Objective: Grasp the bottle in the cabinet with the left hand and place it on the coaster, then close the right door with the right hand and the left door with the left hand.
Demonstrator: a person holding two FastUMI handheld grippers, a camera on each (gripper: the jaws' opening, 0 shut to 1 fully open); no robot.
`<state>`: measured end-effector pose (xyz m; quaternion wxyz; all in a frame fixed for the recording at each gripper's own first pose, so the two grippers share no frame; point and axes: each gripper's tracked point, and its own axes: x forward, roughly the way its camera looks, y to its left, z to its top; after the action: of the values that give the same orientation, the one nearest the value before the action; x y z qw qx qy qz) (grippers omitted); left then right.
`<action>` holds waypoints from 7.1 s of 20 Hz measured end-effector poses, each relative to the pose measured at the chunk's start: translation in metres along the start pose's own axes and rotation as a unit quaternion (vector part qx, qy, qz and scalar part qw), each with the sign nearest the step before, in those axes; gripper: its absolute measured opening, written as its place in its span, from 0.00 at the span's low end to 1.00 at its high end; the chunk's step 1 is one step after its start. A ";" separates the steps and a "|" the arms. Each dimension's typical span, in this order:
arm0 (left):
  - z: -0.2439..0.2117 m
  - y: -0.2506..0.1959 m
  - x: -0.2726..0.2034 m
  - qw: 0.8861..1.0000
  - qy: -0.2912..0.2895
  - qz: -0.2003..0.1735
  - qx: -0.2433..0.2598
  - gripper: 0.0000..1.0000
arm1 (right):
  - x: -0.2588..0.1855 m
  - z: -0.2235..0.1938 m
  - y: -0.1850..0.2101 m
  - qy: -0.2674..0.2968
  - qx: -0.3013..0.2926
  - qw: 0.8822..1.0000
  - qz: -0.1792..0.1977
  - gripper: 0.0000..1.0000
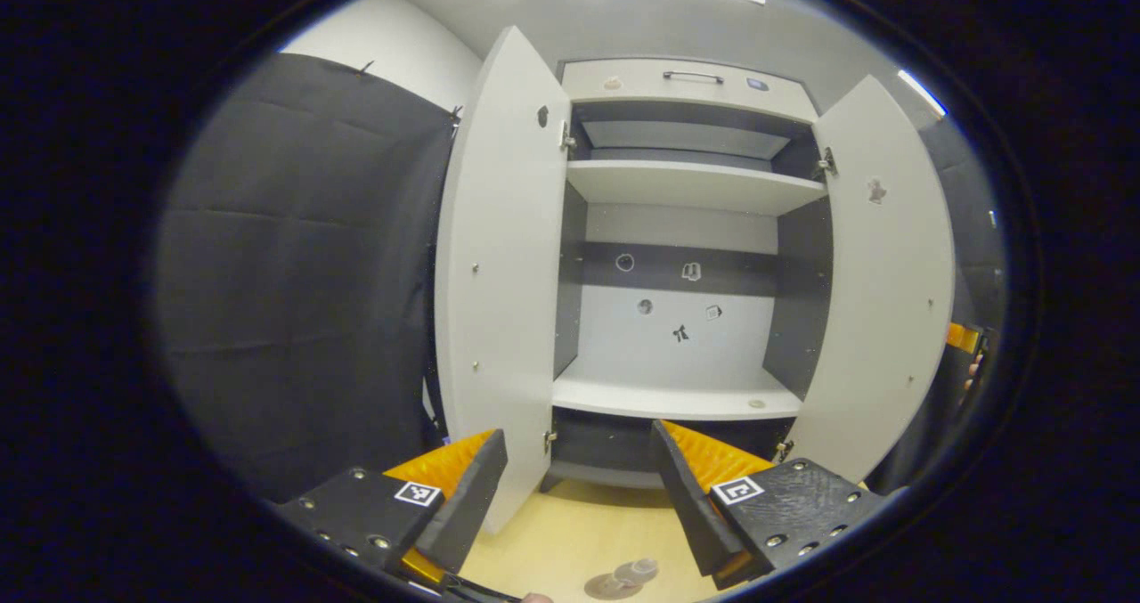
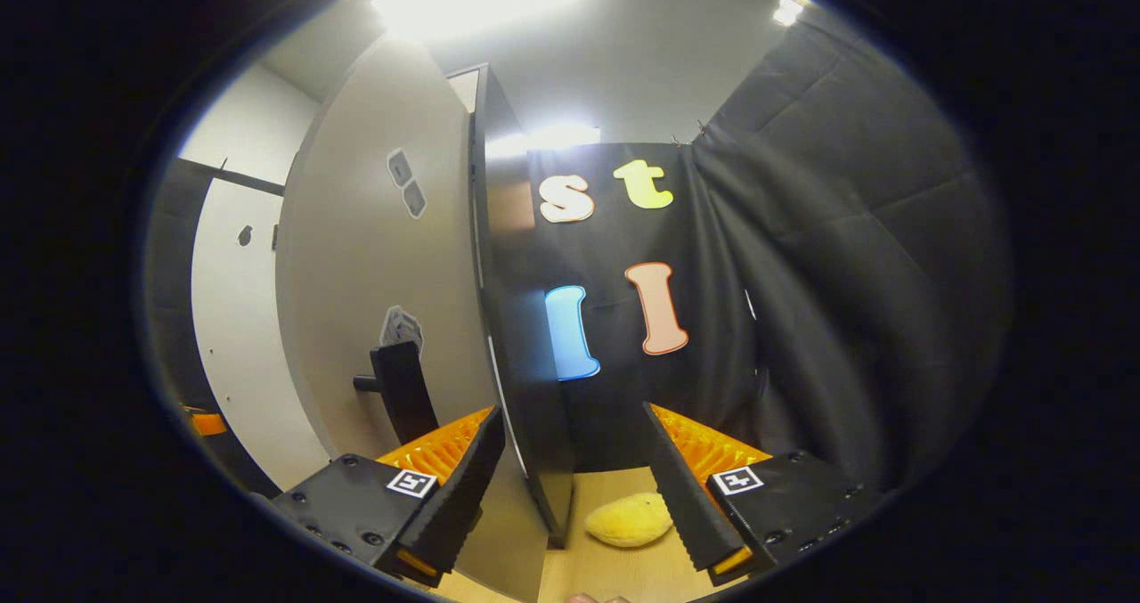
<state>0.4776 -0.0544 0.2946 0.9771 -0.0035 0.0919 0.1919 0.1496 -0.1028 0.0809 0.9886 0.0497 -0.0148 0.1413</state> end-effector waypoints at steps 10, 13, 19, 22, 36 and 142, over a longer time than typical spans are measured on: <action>-0.024 0.036 -0.024 0.999 0.011 0.028 -0.027 0.94 | 0.001 -0.019 0.023 0.041 -0.025 0.999 0.014 0.95; -0.029 0.049 -0.022 0.999 0.016 0.021 -0.039 0.94 | 0.000 -0.023 0.043 0.044 -0.014 0.999 0.009 0.96; -0.027 0.068 -0.014 0.999 0.015 0.001 -0.034 1.00 | 0.014 -0.039 0.103 0.061 0.023 0.998 0.026 0.96; -0.026 0.085 -0.010 0.999 0.012 0.001 -0.033 1.00 | 0.027 -0.046 0.140 0.063 0.047 0.996 0.038 0.96; 0.001 0.247 0.034 0.998 -0.032 0.046 -0.014 1.00 | 0.028 -0.055 0.206 0.049 0.029 0.998 -0.010 0.97; 0.107 0.071 0.017 0.993 -0.096 -0.060 -0.015 0.99 | -0.020 -0.032 0.101 0.038 0.030 0.999 0.000 0.98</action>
<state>0.4856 0.0225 0.3988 0.9910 -0.0057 -0.0056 0.1337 0.1020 -0.0084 0.0581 0.9866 0.0735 0.0272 0.1433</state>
